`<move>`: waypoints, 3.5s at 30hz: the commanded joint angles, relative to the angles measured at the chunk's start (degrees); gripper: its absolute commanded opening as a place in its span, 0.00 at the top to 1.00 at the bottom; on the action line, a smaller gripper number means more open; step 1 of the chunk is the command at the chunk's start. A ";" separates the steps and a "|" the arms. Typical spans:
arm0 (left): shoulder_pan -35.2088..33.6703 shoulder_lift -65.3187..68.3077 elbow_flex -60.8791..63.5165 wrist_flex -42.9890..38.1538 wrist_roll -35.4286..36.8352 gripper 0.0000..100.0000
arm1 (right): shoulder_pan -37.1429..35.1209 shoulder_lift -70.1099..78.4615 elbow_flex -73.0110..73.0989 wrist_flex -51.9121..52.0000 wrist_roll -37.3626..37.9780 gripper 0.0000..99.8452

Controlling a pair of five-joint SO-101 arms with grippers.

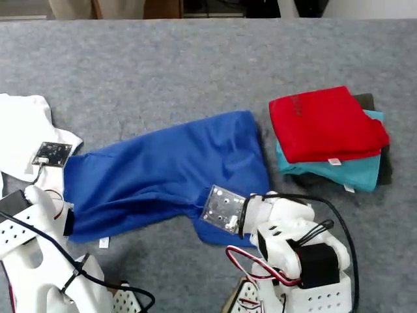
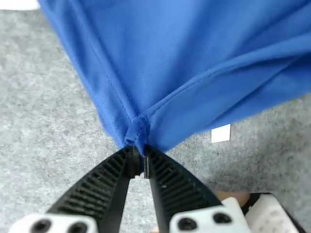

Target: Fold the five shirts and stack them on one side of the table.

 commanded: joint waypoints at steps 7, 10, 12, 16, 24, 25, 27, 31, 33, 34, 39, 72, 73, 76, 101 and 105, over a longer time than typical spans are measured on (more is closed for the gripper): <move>0.44 -0.48 -0.88 0.62 -2.55 0.97 | 0.75 -0.22 -0.31 4.84 7.03 1.00; 0.00 -0.57 -1.14 2.29 -5.45 0.86 | 0.84 -0.13 -0.31 4.84 7.21 0.96; -1.58 -0.92 -2.46 3.43 -6.42 0.78 | 0.92 -0.13 -0.66 4.75 6.33 0.87; -4.75 -0.48 -10.11 3.78 -7.30 0.77 | 1.45 0.31 -6.02 0.88 0.35 0.75; 1.49 1.19 -26.81 2.73 10.64 0.98 | 1.10 7.87 -4.97 -11.34 -3.69 0.97; 4.04 2.15 -26.73 2.64 13.27 0.98 | 0.84 11.30 -3.65 -14.59 -5.10 1.00; 9.14 5.41 -26.64 1.85 20.57 0.98 | -0.04 18.77 -2.59 -19.87 -8.44 0.95; 14.33 15.78 -26.73 -4.57 32.18 0.98 | -4.00 33.98 -5.93 -26.81 -15.12 1.00; 15.30 21.41 -26.64 -6.95 34.73 0.98 | -7.60 39.78 -8.75 -26.73 -17.14 1.00; 15.65 23.78 -26.64 -7.47 34.99 0.98 | -9.63 41.98 -9.80 -26.73 -18.20 1.00; 15.21 31.25 -26.37 -7.65 34.81 0.98 | -19.91 49.19 -9.89 -26.73 -18.73 1.00; 5.19 32.04 -26.64 -7.74 29.27 0.98 | -15.78 59.38 -11.38 -24.79 -2.64 1.00; 5.19 32.04 -26.64 -7.74 29.27 0.98 | -15.78 61.58 -11.47 -24.79 -2.64 1.00; 5.19 32.04 -26.64 -7.74 29.27 0.98 | -15.87 65.36 -11.65 -24.09 -2.64 1.00; 6.77 25.10 -27.78 -3.96 29.45 0.98 | -11.30 49.80 -20.70 -25.41 -2.99 1.00; 10.73 22.64 -30.24 -2.73 29.71 0.98 | -6.99 52.18 -21.93 -42.02 -3.08 1.00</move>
